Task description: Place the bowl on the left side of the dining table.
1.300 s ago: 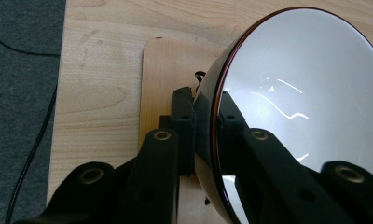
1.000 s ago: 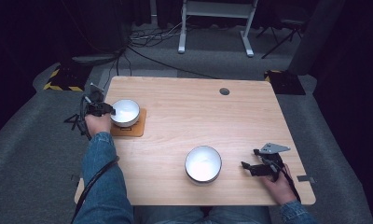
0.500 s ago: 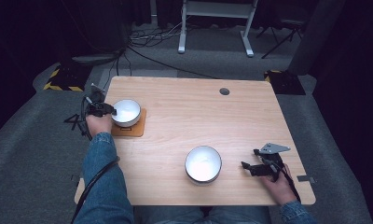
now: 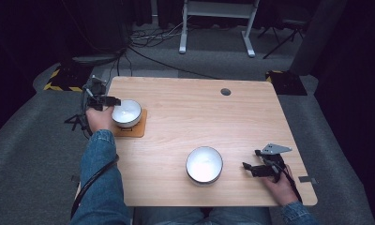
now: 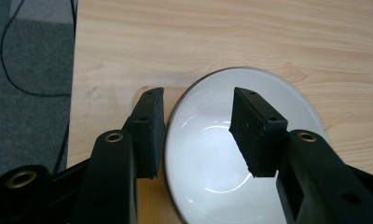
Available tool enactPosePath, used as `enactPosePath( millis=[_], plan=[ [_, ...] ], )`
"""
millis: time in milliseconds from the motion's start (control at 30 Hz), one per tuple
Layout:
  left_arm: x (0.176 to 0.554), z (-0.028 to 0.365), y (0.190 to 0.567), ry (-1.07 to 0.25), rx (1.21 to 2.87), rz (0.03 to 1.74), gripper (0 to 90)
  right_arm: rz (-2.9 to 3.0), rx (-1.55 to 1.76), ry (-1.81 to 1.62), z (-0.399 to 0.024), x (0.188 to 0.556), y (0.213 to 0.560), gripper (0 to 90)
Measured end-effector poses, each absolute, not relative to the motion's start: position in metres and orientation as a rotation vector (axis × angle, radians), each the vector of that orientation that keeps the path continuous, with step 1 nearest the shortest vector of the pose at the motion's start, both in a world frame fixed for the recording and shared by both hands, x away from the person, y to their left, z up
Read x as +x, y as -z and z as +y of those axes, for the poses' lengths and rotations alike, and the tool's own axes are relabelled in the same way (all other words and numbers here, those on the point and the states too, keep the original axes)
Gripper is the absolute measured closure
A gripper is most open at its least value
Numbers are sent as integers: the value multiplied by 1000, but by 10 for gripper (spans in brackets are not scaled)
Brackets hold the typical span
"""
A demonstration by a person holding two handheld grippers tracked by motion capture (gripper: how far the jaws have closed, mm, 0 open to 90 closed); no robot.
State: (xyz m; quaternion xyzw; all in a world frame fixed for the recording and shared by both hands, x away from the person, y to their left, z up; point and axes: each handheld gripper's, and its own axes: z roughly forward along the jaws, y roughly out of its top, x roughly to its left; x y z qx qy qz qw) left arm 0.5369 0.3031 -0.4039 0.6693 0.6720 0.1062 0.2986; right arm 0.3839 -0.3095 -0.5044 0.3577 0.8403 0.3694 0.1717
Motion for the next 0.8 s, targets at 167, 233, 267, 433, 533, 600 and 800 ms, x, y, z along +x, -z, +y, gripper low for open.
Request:
enactPosePath(
  millis=[167, 233, 267, 433, 533, 600, 800],
  plan=[
    [532, 285, 382, -333, 1798, 1684, 533, 2385, 1018, -1051, -309, 384, 504, 177],
    [528, 280, 374, -349, 1812, 1638, 533, 2387, 1018, -1050, -310, 384, 504, 177],
    [526, 276, 369, -342, 1835, 1604, 533, 2388, 1019, -1054, -310, 384, 504, 177],
    [510, 258, 352, -363, 1938, 1484, 531, 2400, 1003, -1056, -311, 385, 504, 177],
    [497, 251, 341, -337, 1974, 1410, 528, 2404, 995, -1056, -312, 385, 504, 177],
    [485, 245, 333, -315, 1998, 1342, 526, 2403, 998, -1055, -312, 384, 504, 177],
    [455, 233, 318, -316, 2050, 1204, 521, 2402, 1000, -1055, -312, 384, 504, 178]
  ],
)
